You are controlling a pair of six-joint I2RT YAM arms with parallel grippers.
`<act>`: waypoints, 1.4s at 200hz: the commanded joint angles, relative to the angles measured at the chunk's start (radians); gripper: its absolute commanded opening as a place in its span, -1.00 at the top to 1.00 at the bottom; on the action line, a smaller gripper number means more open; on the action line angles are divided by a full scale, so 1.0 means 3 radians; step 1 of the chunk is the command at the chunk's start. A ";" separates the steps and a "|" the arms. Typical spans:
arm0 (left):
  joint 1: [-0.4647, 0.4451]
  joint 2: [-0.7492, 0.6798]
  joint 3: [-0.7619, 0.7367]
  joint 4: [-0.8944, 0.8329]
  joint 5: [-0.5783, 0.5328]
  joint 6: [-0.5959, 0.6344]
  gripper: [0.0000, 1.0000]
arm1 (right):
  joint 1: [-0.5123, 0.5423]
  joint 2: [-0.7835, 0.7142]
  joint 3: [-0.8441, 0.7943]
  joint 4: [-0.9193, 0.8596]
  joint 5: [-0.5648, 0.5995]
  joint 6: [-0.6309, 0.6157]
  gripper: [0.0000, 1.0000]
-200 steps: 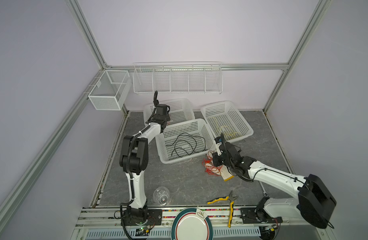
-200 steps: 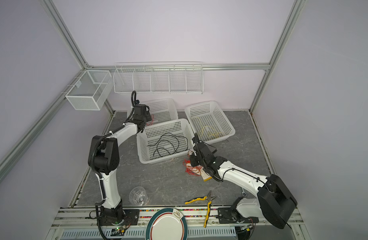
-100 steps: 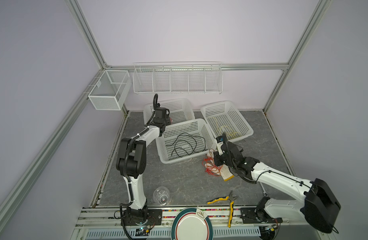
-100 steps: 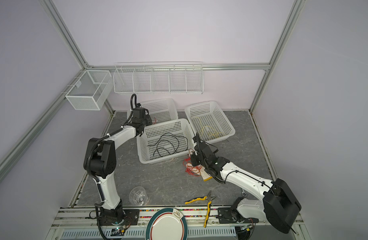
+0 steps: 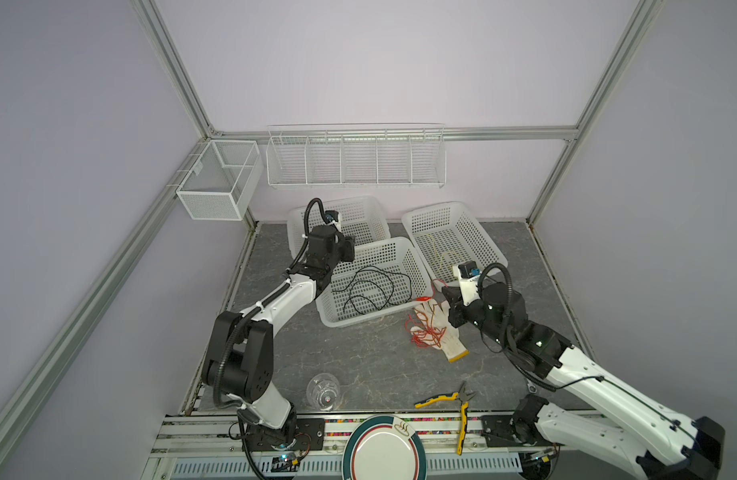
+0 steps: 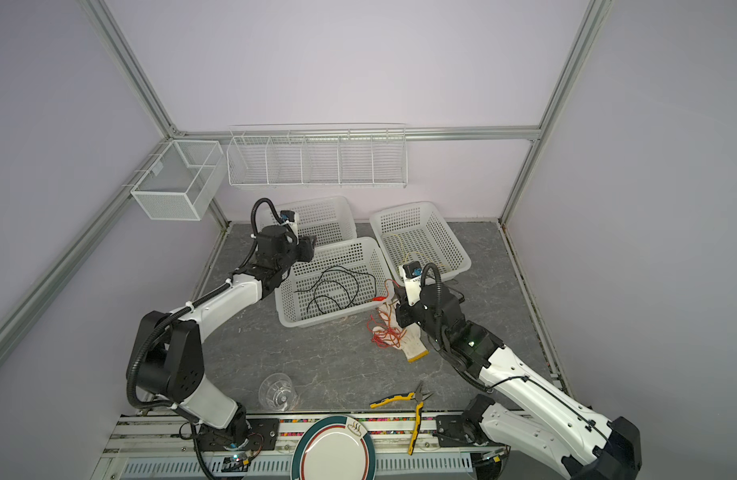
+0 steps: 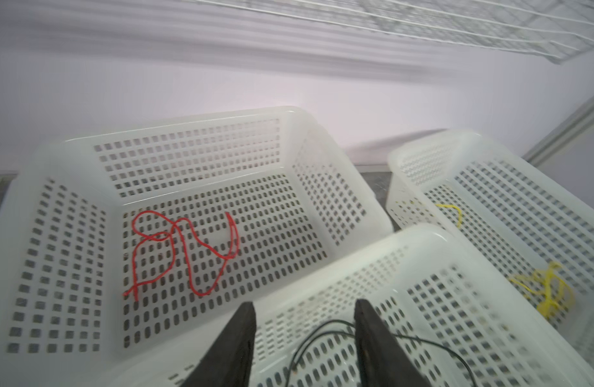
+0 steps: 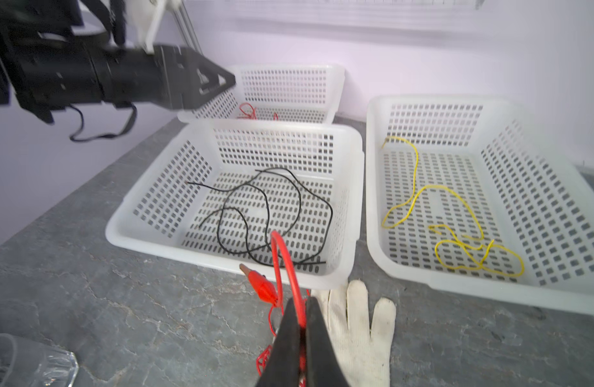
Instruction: Untangle the cables
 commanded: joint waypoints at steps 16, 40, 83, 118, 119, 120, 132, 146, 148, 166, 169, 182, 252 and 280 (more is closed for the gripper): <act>-0.0305 -0.0445 -0.0557 0.0518 0.0429 0.0534 -0.11 | 0.0019 -0.0068 0.0494 -0.0098 -0.0189 -0.0186 0.87; -0.0366 -0.0679 -0.0913 0.0844 0.0648 0.0400 -0.17 | 0.0018 -0.0083 0.0626 -0.0041 -0.0206 -0.0201 0.87; -0.0665 -0.0911 -0.1392 0.1264 0.0888 0.0423 -0.19 | 0.0019 -0.0039 0.0790 0.0059 -0.0231 -0.0182 0.87; -0.1138 -0.0849 -0.1506 0.1429 0.0846 0.0677 -0.19 | 0.0018 -0.0006 0.0844 0.0164 -0.0284 -0.0156 0.87; -0.1152 -0.0846 -0.1508 0.1444 0.0844 0.0675 -0.19 | 0.0017 -0.0007 0.0844 0.0166 -0.0284 -0.0156 0.87; -0.1161 -0.0842 -0.1512 0.1457 0.0845 0.0674 -0.19 | 0.0017 -0.0007 0.0847 0.0169 -0.0284 -0.0155 0.87; -0.1273 -0.0780 -0.1558 0.1659 0.0877 0.0667 -0.19 | 0.0018 -0.0013 0.0856 0.0191 -0.0287 -0.0151 0.87; -0.1399 -0.0696 -0.1558 0.1822 0.0912 0.0662 -0.20 | 0.0019 -0.0032 0.0865 0.0203 -0.0292 -0.0149 0.87; -0.1414 -0.0682 -0.1553 0.1837 0.0909 0.0663 -0.19 | 0.0020 -0.0036 0.0865 0.0203 -0.0288 -0.0153 0.87; -0.1558 -0.0545 -0.1447 0.1857 0.0913 0.0670 -0.20 | 0.0021 -0.0060 0.0874 0.0206 -0.0273 -0.0145 0.87; -0.1581 -0.0524 -0.1425 0.1851 0.0918 0.0671 -0.21 | 0.0020 -0.0066 0.0875 0.0206 -0.0276 -0.0150 0.87; -0.1679 -0.0416 -0.1352 0.1871 0.0928 0.0695 -0.21 | 0.0021 -0.0094 0.0866 0.0217 -0.0269 -0.0155 0.87; -0.1908 0.0070 -0.1228 0.2449 0.0918 0.0438 -0.24 | 0.0020 -0.0170 0.0865 0.0194 -0.0144 -0.0209 0.87; -0.1927 0.0254 -0.1095 0.2651 0.0721 0.0284 -0.06 | 0.0020 -0.0216 0.0836 0.0201 -0.0121 -0.0202 0.87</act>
